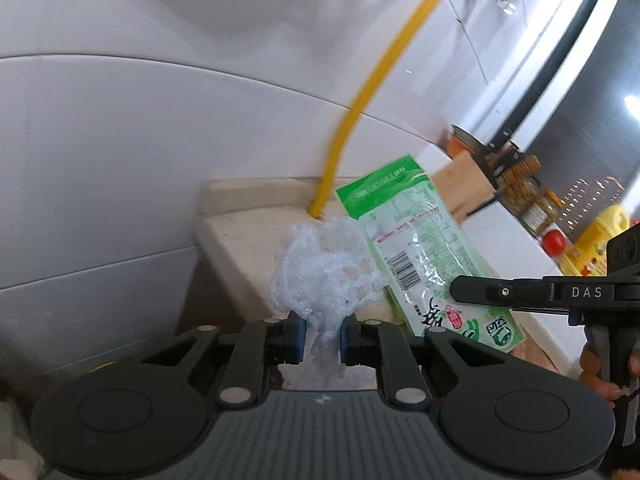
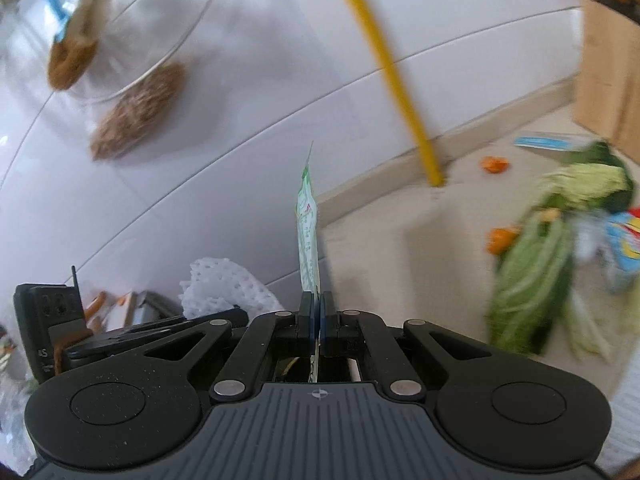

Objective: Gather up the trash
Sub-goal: 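Carry the green packet and foam net in both tools toward the black bin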

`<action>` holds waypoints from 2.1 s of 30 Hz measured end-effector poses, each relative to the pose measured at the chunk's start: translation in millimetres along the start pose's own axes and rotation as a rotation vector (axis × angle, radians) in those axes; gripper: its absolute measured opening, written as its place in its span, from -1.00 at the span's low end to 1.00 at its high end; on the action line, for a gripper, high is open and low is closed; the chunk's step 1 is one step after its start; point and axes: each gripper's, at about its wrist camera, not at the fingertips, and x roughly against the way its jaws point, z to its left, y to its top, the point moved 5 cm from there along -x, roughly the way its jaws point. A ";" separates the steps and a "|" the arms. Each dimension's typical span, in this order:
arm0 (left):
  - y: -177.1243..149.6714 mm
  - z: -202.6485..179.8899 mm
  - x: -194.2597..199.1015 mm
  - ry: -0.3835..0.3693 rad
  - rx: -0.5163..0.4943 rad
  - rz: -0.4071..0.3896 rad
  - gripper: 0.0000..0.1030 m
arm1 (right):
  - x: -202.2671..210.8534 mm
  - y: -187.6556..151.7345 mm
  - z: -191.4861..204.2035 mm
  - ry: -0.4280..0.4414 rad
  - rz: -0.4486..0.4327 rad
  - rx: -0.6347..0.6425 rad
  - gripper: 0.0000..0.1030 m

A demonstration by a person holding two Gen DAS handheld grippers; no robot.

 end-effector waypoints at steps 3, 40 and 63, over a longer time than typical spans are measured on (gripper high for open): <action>-2.5 11.5 12.5 0.030 0.012 -0.015 -0.79 | -12.5 -0.4 15.6 0.034 0.017 0.021 -0.94; -46.5 65.5 50.1 0.317 -0.008 -0.006 -0.78 | -92.9 -64.0 110.4 0.122 0.193 0.078 -0.93; -52.3 66.3 18.1 0.431 -0.020 0.060 -0.78 | -120.1 -70.9 101.1 0.104 0.274 0.067 -0.93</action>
